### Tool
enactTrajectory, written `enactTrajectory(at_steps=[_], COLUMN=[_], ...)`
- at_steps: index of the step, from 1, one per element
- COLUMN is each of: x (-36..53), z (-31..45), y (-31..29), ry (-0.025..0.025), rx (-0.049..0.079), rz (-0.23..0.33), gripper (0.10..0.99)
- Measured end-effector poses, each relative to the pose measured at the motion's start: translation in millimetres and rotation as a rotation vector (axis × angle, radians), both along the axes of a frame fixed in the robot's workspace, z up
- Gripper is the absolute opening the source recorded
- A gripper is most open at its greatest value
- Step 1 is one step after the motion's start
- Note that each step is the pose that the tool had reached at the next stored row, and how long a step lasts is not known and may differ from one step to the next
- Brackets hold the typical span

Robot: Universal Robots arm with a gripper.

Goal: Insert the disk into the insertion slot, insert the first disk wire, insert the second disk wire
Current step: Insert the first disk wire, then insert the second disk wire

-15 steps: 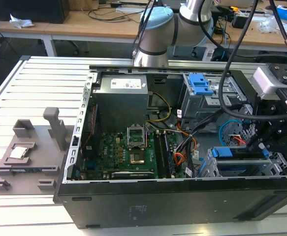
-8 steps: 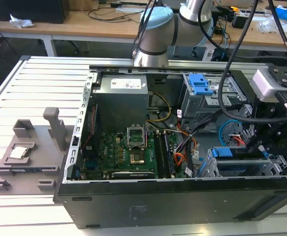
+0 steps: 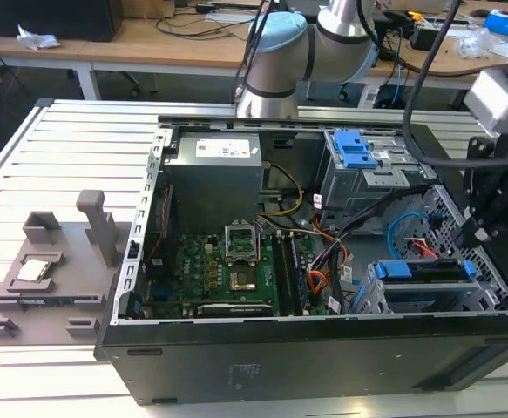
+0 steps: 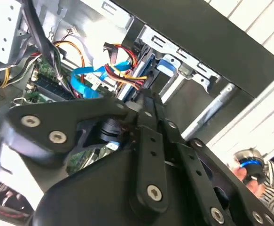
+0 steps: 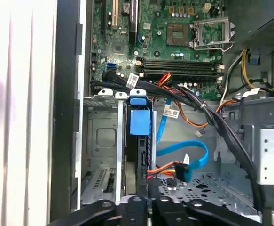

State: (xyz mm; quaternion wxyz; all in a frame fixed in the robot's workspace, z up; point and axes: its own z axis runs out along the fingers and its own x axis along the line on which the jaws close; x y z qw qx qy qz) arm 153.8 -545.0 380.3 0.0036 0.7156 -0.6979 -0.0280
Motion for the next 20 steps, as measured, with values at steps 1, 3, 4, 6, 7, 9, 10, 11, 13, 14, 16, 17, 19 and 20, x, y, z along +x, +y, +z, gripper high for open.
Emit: enactTrajectory(at_steps=[1,3,4,6,7,9,10,11,13,14,16,17,19,20], x=[0.0,0.0,0.0,0.0,0.0,0.0,0.0,0.0,0.0,0.0,0.0,0.0,0.0,0.0], z=[6.2,19.7,20.0,20.3,20.3,20.3,20.3,20.3,20.4,20.4,20.4,20.5,20.6,20.6], y=[0.6,1.5,1.4,1.4,1.4,1.5,1.4,1.4,1.5,1.4,1.4,1.5,1.4,1.5], ry=[0.0000,0.0000,0.0000,0.0000,0.0000,0.0000,0.0000,0.0000,0.0000,0.0001,0.0000,0.0000,0.0000,0.0000], rx=[-0.006,-0.019,-0.019,-0.019,-0.019,-0.019,-0.019,-0.019,-0.019,-0.019,-0.019,-0.019,-0.019,-0.019], rz=[0.000,0.000,0.000,0.000,0.000,0.000,0.000,0.000,0.000,0.000,0.000,0.000,0.000,0.000], gripper=[0.106,0.106,0.106,0.106,0.106,0.106,0.106,0.106,0.106,0.106,0.106,0.106,0.106,0.106])
